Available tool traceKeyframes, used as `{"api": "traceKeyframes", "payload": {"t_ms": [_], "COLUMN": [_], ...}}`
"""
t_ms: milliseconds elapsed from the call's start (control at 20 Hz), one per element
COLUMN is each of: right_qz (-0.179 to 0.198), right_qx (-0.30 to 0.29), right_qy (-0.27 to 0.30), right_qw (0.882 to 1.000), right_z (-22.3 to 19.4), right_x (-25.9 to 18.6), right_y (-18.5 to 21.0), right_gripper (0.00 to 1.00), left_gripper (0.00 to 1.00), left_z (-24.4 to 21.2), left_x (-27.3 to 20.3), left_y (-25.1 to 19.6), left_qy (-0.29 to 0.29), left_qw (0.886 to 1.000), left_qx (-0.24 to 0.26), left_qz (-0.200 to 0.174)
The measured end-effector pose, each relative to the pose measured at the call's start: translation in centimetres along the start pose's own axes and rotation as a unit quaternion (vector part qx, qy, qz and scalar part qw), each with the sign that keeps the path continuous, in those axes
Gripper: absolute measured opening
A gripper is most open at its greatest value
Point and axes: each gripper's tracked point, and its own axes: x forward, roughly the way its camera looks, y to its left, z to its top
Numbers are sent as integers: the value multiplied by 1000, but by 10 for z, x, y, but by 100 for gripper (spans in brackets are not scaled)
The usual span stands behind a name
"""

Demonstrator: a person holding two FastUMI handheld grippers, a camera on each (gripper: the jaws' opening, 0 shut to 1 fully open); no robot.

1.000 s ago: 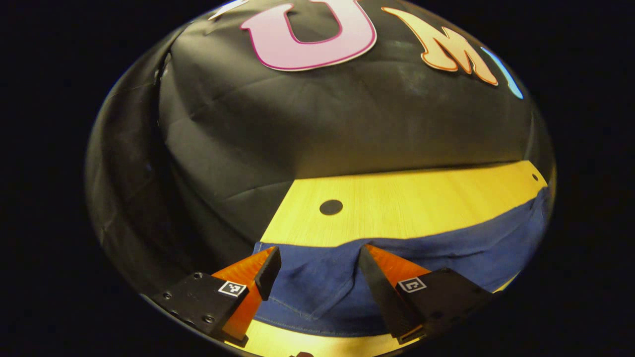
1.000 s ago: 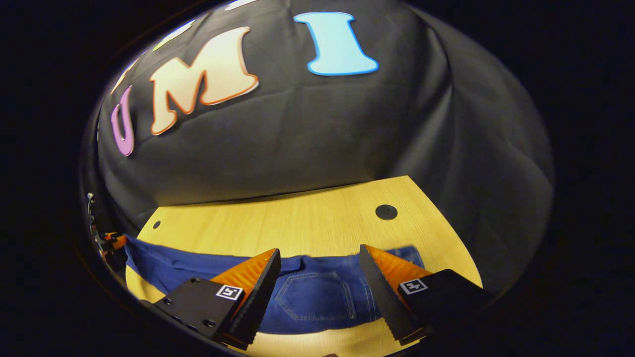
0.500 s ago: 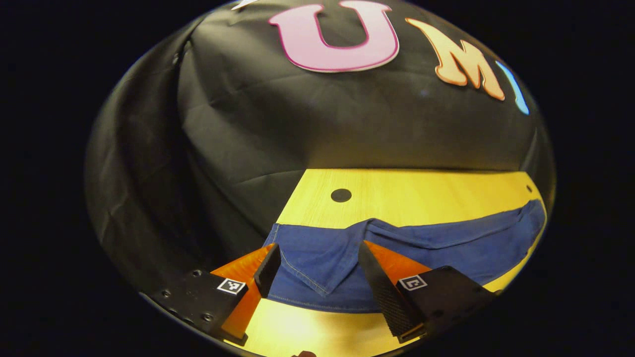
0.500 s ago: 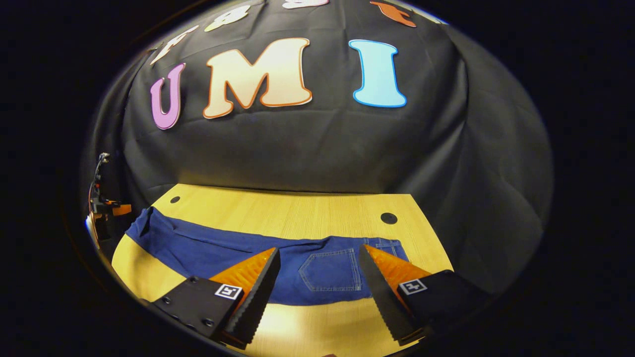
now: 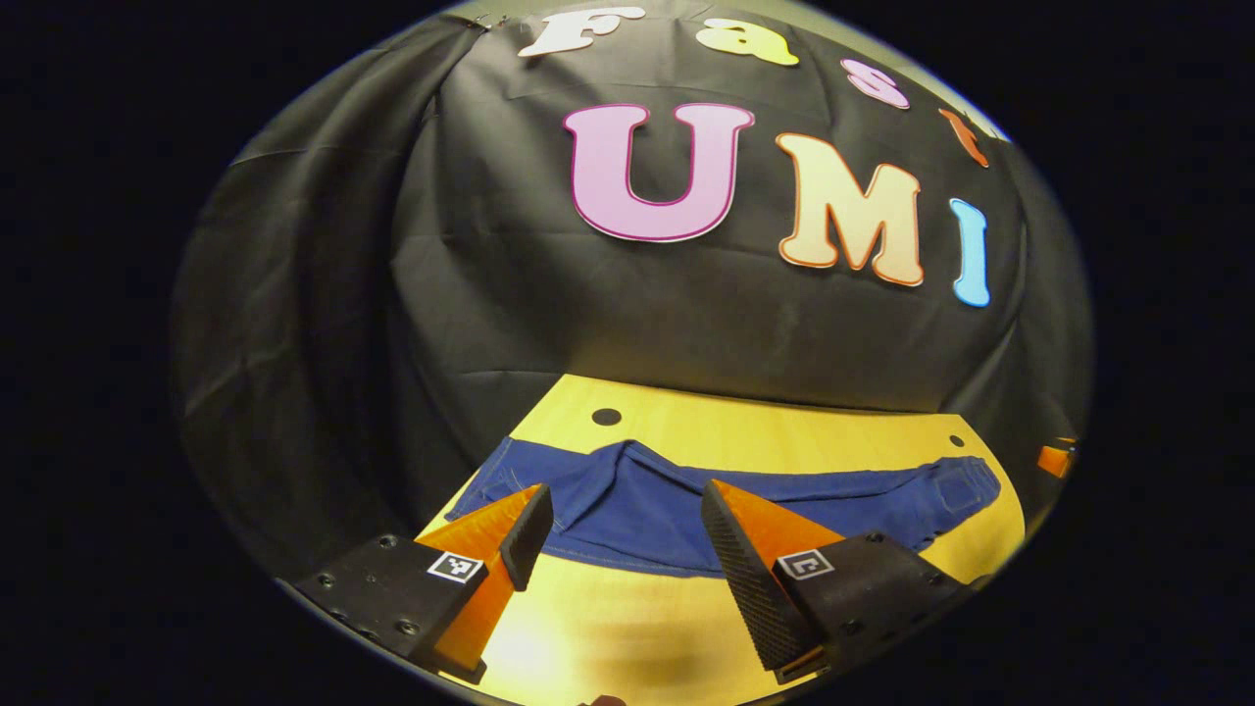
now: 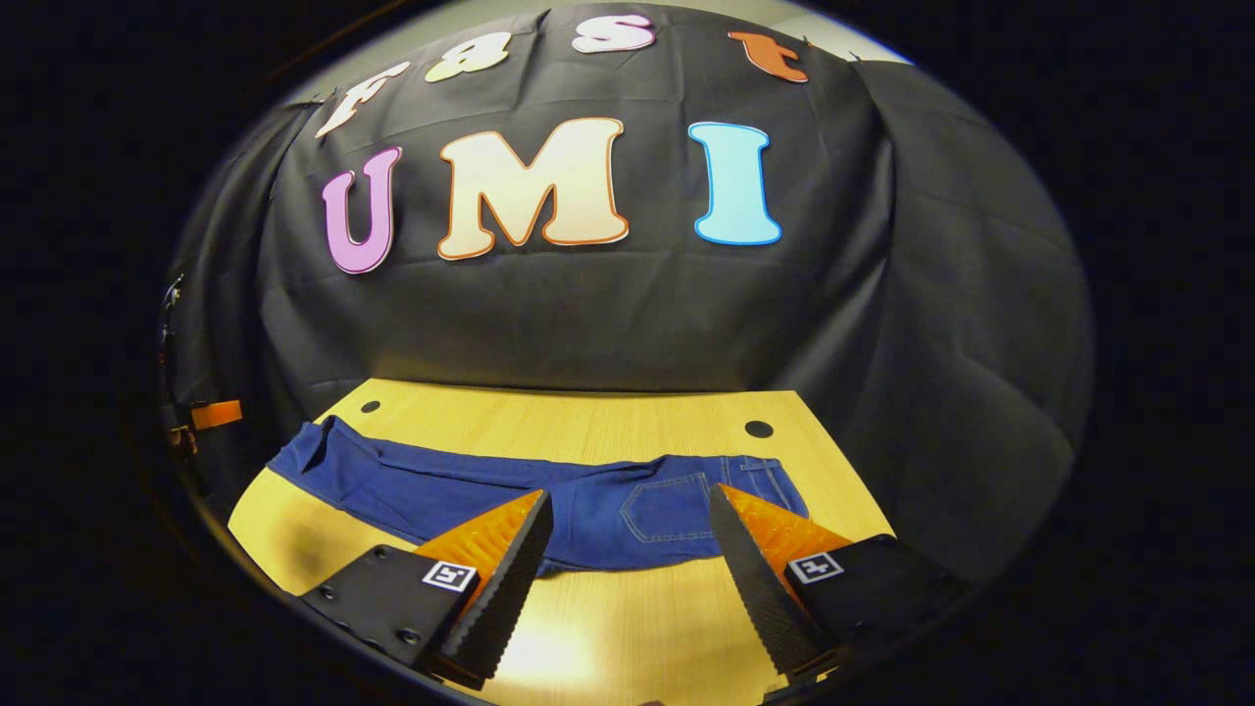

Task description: Grasp the waist and the cuffs of the jeans and fold them to make the two legs overlap; first hold the waist and fold one-third of the jeans toward the cuffs, then hold the cuffs and fold the remaining one-third in the same direction to finish folding.

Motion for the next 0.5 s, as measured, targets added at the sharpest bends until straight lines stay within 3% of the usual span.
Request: {"api": "traceKeyframes", "payload": {"t_ms": [250,500], "right_qz": [-7,-29], "right_qx": [33,53], "right_qy": [1,16], "right_qw": [999,998], "right_z": [-10,-20], "right_x": [-11,3], "right_y": [-12,-58], "right_gripper": [99,96], "left_gripper": [93,95], "left_z": [-11,-11], "left_x": [-38,-37], "left_y": [-35,-32], "left_qy": [3,10], "left_qw": [999,1000], "left_qx": [-12,-5], "left_qz": [-35,-21]}}
